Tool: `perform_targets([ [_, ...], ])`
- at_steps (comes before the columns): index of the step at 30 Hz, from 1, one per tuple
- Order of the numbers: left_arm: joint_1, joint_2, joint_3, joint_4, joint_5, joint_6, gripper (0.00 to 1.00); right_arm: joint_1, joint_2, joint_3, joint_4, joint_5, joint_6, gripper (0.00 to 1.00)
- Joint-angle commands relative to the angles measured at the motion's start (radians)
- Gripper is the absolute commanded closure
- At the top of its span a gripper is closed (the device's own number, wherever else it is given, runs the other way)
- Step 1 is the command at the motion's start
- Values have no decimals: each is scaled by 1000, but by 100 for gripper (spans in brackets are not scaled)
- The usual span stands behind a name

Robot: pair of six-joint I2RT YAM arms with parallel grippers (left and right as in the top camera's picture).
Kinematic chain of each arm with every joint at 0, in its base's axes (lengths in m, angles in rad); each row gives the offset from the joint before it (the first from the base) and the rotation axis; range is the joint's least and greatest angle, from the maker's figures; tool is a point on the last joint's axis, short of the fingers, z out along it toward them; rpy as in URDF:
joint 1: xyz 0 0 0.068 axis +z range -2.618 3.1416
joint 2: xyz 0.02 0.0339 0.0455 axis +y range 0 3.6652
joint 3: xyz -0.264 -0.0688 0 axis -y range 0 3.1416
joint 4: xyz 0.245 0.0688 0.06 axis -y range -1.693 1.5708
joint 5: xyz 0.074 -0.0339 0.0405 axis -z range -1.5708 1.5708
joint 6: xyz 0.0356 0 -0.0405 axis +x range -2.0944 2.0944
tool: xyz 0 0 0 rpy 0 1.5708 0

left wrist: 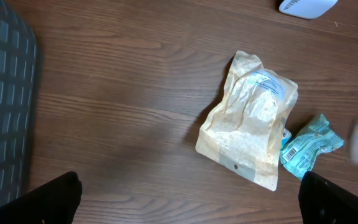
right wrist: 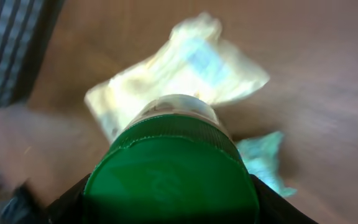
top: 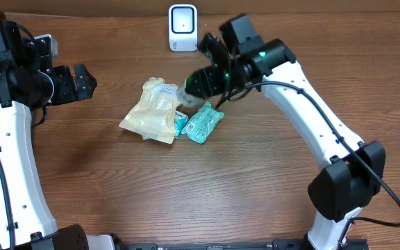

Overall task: Scan the item barcode
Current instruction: 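Carry the bottle with the right gripper up to the scanner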

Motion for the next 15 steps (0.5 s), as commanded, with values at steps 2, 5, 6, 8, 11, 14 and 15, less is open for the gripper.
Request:
perform_targets([
  [2, 4, 8, 4, 1, 8, 23, 0, -2, -45, 161, 55, 267, 56, 67],
  [5, 4, 8, 4, 1, 8, 23, 0, 14, -44, 180, 157, 334, 56, 69],
  [6, 5, 8, 4, 1, 8, 23, 0, 22, -42, 180, 192, 363, 55, 69],
  [8, 5, 8, 4, 1, 8, 23, 0, 39, -28, 179, 264, 433, 45, 70],
  [11, 4, 8, 4, 1, 8, 23, 0, 68, 21, 179, 406, 549, -38, 59],
  [14, 4, 8, 4, 1, 8, 23, 1, 84, 86, 179, 531, 626, -124, 59],
  [15, 4, 8, 4, 1, 8, 23, 0, 85, 114, 179, 575, 631, -146, 60],
])
